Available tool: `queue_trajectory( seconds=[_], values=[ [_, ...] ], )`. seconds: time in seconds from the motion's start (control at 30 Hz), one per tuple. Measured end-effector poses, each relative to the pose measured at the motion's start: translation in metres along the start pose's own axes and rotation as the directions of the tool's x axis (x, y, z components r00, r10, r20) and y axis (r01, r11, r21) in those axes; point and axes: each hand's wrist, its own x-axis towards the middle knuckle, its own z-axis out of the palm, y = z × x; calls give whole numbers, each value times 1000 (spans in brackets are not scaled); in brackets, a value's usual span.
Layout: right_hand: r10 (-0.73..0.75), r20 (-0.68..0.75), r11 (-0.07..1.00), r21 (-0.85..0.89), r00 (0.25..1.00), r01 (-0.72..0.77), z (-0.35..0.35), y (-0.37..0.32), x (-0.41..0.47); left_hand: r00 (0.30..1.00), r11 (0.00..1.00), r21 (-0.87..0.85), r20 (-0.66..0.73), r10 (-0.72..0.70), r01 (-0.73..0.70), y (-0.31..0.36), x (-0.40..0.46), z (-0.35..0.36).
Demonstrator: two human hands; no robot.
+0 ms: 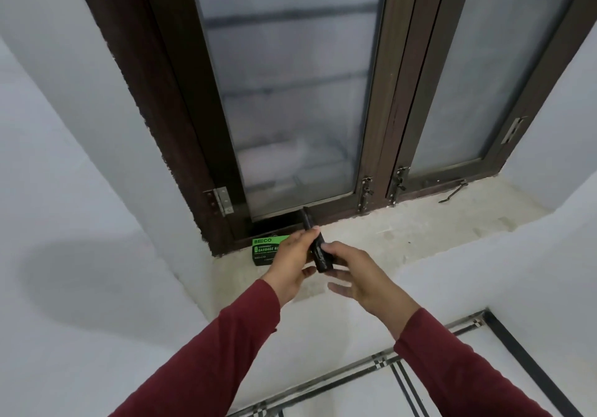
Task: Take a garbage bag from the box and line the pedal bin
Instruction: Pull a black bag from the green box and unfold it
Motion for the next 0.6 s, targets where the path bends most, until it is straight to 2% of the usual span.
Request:
queue_trajectory(
  seconds=[0.07, 0.17, 0.27, 0.33, 0.43, 0.6],
  values=[
    [-113, -2, 984, -137, 994, 112, 2, -2, 2, 1000, 999, 44, 18, 4, -4, 1, -2, -6],
    [-210, -31, 970, -129, 977, 205, 7, -3, 4, 998, 999, -25, 50, -32, 33, 0, -2, -9],
    [-152, -48, 987, 39, 987, 154, 6, 1, 9, 992, 977, -173, 50, -116, 123, -1, -5, -12],
    [-101, -48, 986, 126, 994, 106, 5, 5, 12, 981, 944, -270, 97, -167, 188, -1, -6, -15],
    [-96, -118, 974, 193, 988, 118, 5, 9, 17, 977, 919, -339, 136, -166, 203, -1, -10, -18],
    [-181, -213, 971, 114, 960, 209, 7, 6, 14, 978, 931, -301, 109, -180, 205, -6, -9, -21]
  ],
)
